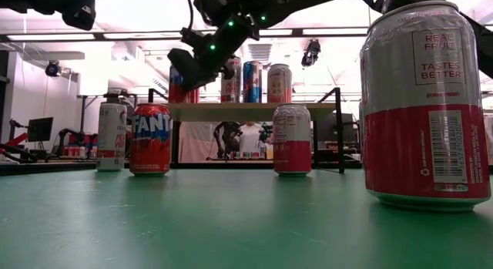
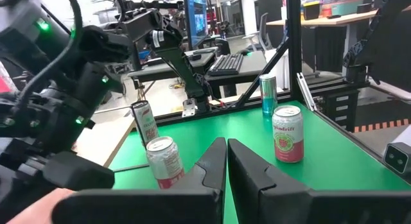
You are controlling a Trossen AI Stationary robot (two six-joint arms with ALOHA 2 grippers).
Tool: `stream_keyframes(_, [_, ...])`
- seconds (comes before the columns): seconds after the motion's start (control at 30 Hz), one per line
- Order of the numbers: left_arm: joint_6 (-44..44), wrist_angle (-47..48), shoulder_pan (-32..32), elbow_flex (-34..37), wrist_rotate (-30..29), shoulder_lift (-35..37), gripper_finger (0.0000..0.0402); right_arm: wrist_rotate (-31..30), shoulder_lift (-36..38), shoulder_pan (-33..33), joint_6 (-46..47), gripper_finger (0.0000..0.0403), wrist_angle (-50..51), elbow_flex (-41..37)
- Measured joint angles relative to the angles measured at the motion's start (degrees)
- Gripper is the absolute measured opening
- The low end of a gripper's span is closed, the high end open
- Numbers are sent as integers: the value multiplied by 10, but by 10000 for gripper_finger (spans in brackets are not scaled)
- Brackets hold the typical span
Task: Place canned beverage on shelf
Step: Put the bottom orange soda can on the shelf aligned with other orange soda cans
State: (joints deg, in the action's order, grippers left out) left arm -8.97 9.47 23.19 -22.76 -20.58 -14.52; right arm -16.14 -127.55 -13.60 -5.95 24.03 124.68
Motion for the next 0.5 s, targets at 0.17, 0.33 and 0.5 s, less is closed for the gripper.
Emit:
stream_keyframes(0.17, [0, 0, 0, 0, 0, 0, 0, 3, 0, 7, 1, 12, -9, -2])
stream_keyframes(0.33, [0, 0, 0, 0, 0, 0, 0, 1, 0, -2, -4, 12, -25, -2])
stream_keyframes(0.5, [-4, 0, 0, 0, 0, 0, 0, 1, 0, -8, -8, 12, -28, -2])
